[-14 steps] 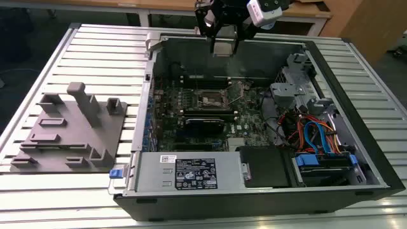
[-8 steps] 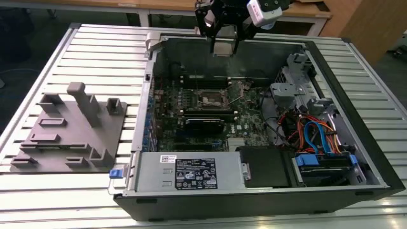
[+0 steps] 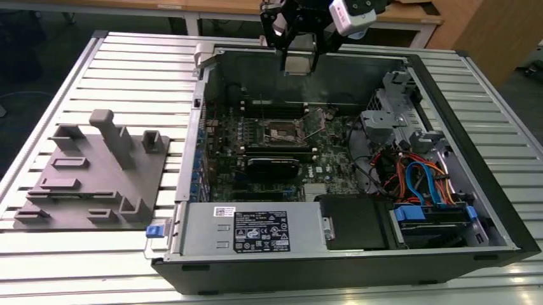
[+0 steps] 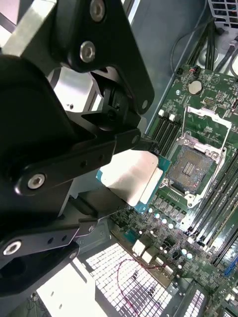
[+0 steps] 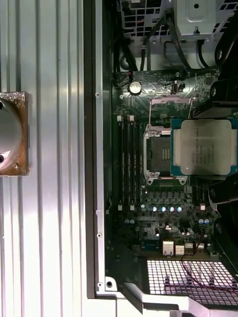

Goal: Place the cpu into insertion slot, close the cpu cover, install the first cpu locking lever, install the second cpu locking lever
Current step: 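Place the cpu into insertion slot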

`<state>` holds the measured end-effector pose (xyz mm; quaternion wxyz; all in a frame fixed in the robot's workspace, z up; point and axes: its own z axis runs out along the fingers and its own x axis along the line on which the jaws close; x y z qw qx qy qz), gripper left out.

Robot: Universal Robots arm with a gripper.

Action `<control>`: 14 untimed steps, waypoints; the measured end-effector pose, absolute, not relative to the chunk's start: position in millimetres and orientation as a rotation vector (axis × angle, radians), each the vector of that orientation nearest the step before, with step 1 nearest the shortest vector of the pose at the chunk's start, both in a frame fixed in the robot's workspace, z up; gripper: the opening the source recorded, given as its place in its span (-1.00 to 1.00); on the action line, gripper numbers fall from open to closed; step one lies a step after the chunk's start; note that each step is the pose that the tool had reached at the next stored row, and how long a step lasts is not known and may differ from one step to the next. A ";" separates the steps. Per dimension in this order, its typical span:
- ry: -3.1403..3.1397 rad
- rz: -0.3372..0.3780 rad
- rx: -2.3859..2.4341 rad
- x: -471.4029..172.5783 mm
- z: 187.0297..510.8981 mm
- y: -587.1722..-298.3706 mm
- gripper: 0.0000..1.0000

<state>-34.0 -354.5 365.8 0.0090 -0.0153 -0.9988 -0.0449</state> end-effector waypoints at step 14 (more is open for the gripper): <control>-3.113 -0.142 -0.304 -34.0 365.3 -354.5 0.08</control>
